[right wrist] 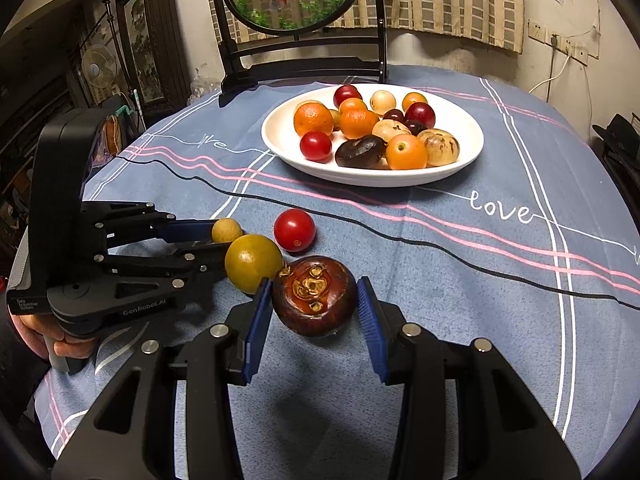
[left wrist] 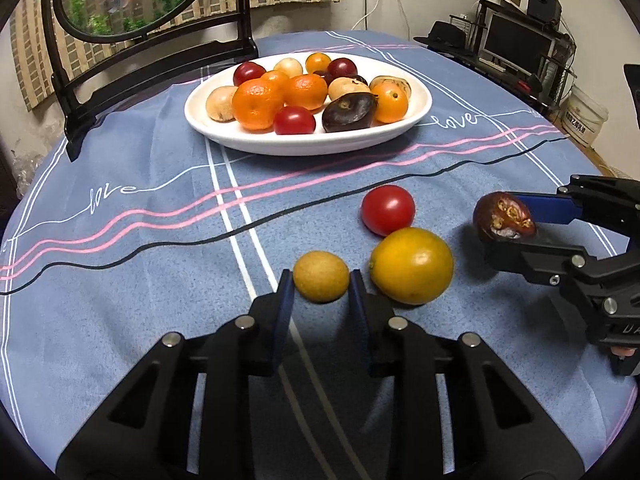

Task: Organize fruits
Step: 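Carry the pale yellow and brown fruits onto the white plate and release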

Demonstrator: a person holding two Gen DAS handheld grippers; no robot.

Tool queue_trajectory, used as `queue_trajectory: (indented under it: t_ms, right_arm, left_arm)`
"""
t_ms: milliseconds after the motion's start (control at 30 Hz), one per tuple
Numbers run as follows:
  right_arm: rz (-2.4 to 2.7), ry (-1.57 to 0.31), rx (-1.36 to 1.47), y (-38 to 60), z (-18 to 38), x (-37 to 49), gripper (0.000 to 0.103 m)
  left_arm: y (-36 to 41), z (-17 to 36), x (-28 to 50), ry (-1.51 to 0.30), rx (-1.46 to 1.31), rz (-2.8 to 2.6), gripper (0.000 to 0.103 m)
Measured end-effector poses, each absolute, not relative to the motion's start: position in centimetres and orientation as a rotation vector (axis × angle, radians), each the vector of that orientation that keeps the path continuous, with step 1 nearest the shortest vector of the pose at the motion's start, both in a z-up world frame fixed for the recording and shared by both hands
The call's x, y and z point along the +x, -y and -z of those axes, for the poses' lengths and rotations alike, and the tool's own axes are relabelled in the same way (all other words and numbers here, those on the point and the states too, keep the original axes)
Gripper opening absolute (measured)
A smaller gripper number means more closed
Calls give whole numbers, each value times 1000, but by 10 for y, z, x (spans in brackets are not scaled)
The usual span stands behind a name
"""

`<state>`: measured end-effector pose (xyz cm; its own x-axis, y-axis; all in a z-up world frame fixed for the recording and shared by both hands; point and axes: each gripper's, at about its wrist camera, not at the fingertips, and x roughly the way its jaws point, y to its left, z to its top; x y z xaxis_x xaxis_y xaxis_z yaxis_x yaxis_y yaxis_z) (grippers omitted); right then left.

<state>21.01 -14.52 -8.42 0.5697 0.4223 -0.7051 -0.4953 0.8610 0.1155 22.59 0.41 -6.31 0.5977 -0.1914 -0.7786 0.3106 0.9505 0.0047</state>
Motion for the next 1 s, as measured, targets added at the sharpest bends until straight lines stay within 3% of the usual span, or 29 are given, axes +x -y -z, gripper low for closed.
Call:
queue_trajectory:
  t_ms: [267, 433, 667, 1000]
  right_arm:
    - [-541, -796, -110, 144, 87, 210, 43]
    - [-577, -715, -44, 153, 63, 207, 43]
    - [-499, -612, -5, 153, 28, 270, 43]
    - [-403, -637, 35, 151, 43, 367, 43]
  left_arm:
    - [-10, 59, 214, -887, 100, 288, 28]
    - [-20, 23, 212, -825, 19, 343, 28]
    - [-19, -20, 303, -772, -30, 298, 28]
    - [-15, -5, 410, -795, -39, 196, 28]
